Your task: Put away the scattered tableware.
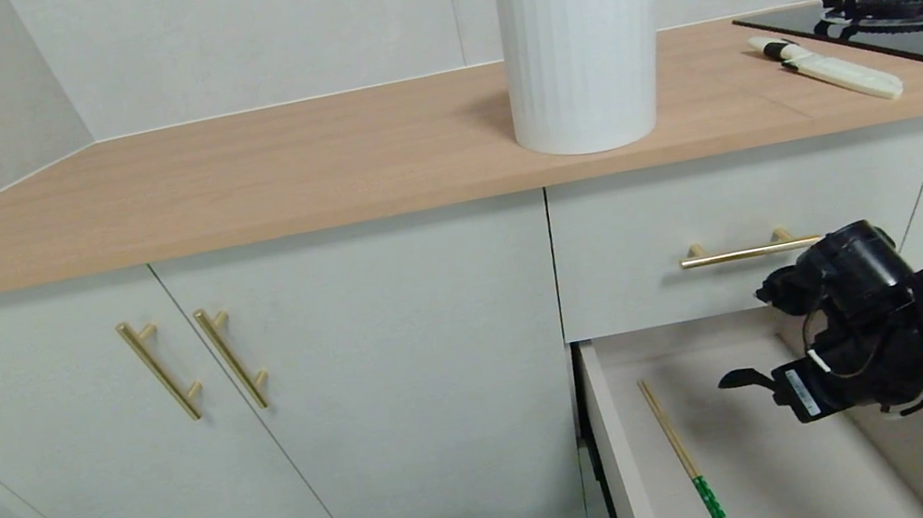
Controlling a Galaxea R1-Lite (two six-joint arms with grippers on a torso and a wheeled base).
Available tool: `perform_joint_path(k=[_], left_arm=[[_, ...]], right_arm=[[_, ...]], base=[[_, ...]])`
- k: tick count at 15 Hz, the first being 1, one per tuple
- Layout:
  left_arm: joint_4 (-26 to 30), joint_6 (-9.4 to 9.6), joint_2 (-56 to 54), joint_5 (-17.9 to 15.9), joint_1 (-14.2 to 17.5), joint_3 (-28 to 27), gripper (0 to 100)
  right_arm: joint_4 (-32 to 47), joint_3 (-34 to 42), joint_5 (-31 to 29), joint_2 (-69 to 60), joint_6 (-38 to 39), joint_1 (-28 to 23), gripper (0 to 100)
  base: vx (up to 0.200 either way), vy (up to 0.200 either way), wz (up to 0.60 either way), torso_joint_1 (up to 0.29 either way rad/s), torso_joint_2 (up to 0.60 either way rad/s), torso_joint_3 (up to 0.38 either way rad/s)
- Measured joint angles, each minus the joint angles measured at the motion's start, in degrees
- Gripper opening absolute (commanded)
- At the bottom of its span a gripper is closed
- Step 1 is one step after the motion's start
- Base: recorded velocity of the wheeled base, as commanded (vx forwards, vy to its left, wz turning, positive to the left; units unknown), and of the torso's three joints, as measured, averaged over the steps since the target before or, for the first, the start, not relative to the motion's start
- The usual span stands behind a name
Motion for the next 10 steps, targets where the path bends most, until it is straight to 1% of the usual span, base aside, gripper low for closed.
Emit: perform_joint_path(k=[3, 7, 10], left_arm=[[0.0, 0.00, 0.0, 0.0, 0.0, 0.0, 100], [0.0, 0.00, 0.0, 0.0, 0.0, 0.0, 100], [0.0, 0.00, 0.0, 0.0, 0.0, 0.0, 100]], right_arm=[[-7.2, 0.8, -0.8, 7.4, 0.3, 0.0, 0], [-15.8, 1.8, -4.1, 15.2, 0.8, 0.1, 0], [-17.5, 2.2, -5.1, 19.0, 1.0, 0.1, 0]], base=[[0.000, 0.000, 0.00, 0.000, 0.00, 0.000], [0.000, 0.000, 0.00, 0.000, 0.00, 0.000], [0.000, 0.000, 0.00, 0.000, 0.00, 0.000]])
